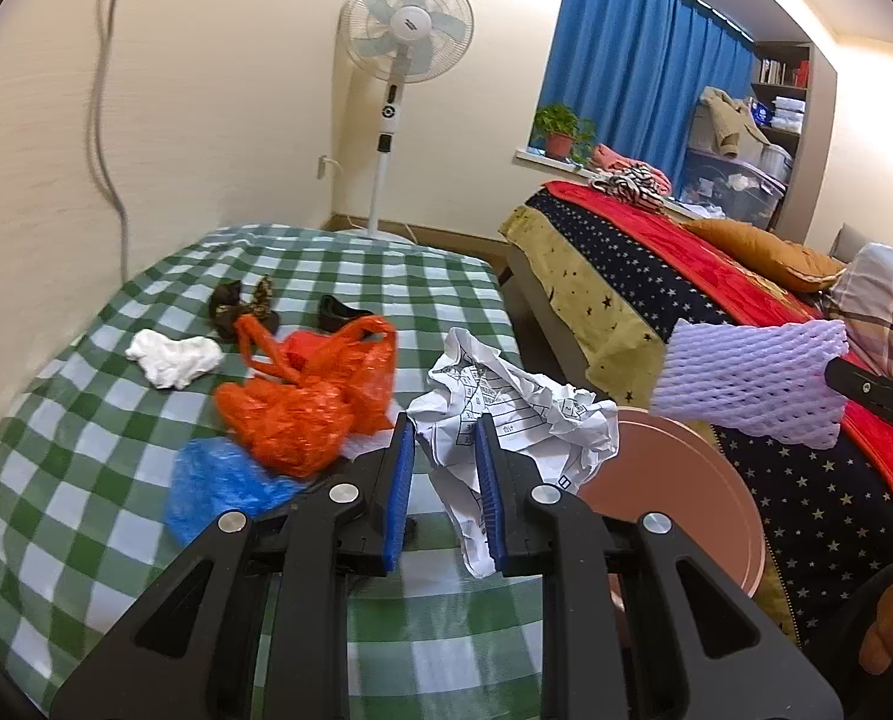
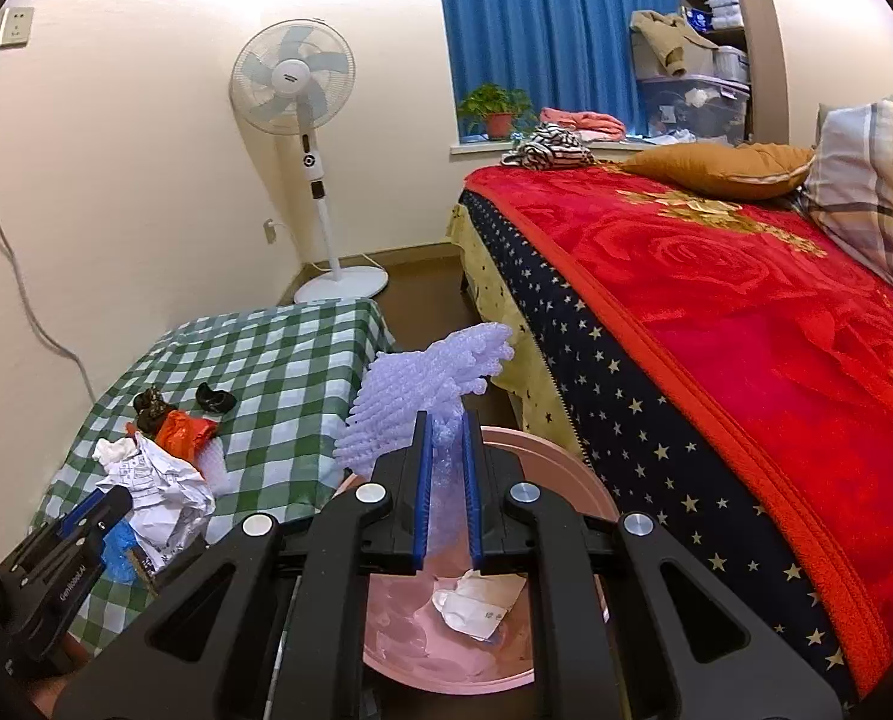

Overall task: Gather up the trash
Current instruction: 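Carry the foam net with the right tool while the left carries the paper to the bin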

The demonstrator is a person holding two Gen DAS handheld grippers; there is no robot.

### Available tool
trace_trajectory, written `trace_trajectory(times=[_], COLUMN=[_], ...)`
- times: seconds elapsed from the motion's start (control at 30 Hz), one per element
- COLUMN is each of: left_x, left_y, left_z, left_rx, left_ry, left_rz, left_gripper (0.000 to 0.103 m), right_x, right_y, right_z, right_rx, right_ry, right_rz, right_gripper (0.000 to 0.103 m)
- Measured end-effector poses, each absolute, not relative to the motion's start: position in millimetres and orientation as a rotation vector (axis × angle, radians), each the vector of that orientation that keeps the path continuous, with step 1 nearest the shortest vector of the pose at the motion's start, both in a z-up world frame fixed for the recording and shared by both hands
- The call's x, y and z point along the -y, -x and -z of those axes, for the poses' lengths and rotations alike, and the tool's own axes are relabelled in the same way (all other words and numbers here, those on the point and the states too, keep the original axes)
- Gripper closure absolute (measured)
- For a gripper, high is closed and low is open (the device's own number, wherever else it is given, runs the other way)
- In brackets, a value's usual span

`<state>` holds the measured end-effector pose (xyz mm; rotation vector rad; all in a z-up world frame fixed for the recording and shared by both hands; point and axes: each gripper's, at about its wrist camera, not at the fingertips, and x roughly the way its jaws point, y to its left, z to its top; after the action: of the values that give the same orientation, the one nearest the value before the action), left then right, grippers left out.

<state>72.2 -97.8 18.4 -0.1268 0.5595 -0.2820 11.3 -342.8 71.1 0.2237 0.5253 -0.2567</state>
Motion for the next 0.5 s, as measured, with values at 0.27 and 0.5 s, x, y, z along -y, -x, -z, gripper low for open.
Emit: trace_trajectory(times=[0.27, 0.5], left_x=[122, 143], left_y=[-82, -89], left_z=[-9, -1], left_rx=[-0.582, -0.598], left_ry=[0.126, 0.114], left_rz=[0.32, 0.365], left_gripper=[0.082, 0.082], right_x=[355, 359], right_y=[-15, -20], right_z=[-66, -62], right_rx=[-0.528, -0.541], right_ry=[-0.235, -0.229], right_rz=[0.307, 0.347], right_gripper=[0.093, 0.093])
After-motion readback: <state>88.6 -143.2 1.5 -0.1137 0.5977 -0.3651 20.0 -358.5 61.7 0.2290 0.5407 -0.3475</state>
